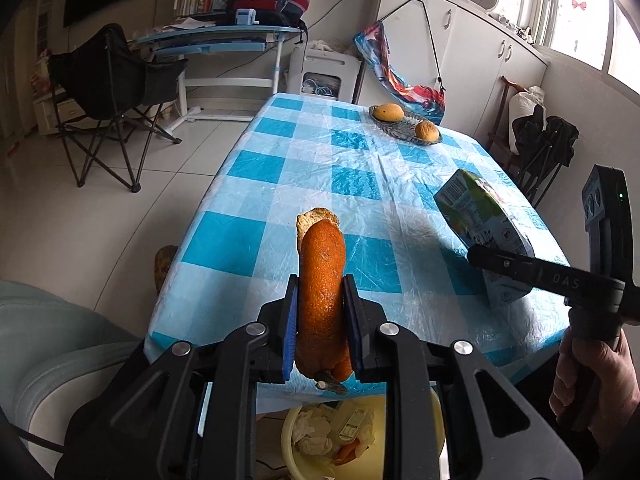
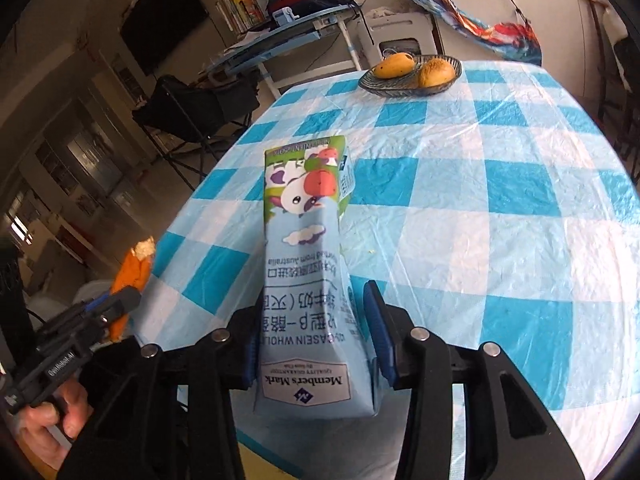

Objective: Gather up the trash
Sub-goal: 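Carry the peel and milk carton over the yellow basin and open both tools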

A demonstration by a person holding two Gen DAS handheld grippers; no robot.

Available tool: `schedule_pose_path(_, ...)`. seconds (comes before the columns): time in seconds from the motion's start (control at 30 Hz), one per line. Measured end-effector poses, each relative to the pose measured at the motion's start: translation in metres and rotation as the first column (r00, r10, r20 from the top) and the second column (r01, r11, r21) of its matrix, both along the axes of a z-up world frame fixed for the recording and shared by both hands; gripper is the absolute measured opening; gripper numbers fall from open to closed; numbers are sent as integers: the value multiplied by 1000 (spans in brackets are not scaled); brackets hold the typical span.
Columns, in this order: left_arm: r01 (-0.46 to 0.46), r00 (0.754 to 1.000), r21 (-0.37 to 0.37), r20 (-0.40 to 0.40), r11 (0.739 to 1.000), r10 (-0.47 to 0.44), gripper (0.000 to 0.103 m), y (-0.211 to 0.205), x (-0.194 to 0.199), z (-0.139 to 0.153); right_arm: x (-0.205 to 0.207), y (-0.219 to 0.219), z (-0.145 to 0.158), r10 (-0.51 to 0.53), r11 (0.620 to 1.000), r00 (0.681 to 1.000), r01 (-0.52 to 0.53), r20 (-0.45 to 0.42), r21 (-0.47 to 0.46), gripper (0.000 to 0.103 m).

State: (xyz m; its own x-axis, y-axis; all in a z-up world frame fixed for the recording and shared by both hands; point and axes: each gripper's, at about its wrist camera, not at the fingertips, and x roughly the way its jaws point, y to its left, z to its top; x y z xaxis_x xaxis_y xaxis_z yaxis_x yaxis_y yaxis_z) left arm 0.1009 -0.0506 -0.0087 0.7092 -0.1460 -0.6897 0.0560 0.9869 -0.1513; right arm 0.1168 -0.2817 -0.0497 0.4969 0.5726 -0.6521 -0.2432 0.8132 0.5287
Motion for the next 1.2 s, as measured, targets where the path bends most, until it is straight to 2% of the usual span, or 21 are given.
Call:
schedule_pose_path(0.03, 0, 1000, -6, 1, 1000, 0, 20, 1, -2, 1, 0, -8, -2, -12, 995, 1000, 14, -23, 94, 39)
schedule_pose_path(0.1, 1, 1000, -14, 8, 1000, -1, 20, 1, -6, 3, -2, -23, -6, -39, 965, 996, 58, -77, 256, 39)
schedule_pose_path(0.13, 2, 1000, -17, 12, 1000, -2, 20, 1, -8, 4, -4, -29, -8, -49, 948, 994, 76, -97, 309, 39)
schedule_pose_path(0.23, 6, 1000, -29, 19, 1000, -6, 20, 2, -14, 7, -13, -38, -13, -59, 905, 988, 113, -144, 411, 39)
schedule_pose_path(0.33, 10, 1000, -40, 25, 999, -9, 20, 4, -20, 10, -26, -41, -14, -59, 871, 984, 133, -170, 472, 39)
schedule_pose_path(0.73, 18, 999, -76, 37, 997, -16, 20, 16, -53, 12, -80, -2, 34, 42, 926, 996, -9, -79, 378, 39)
schedule_pose_path(0.9, 15, 999, -87, 37, 996, -11, 20, 24, -65, 11, -99, 13, 36, 68, 941, 994, -37, -81, 337, 39)
schedule_pose_path(1.2, 35, 998, -92, 46, 995, -31, 20, 20, -77, 12, -112, 20, 13, 47, 959, 990, -8, -132, 283, 39)
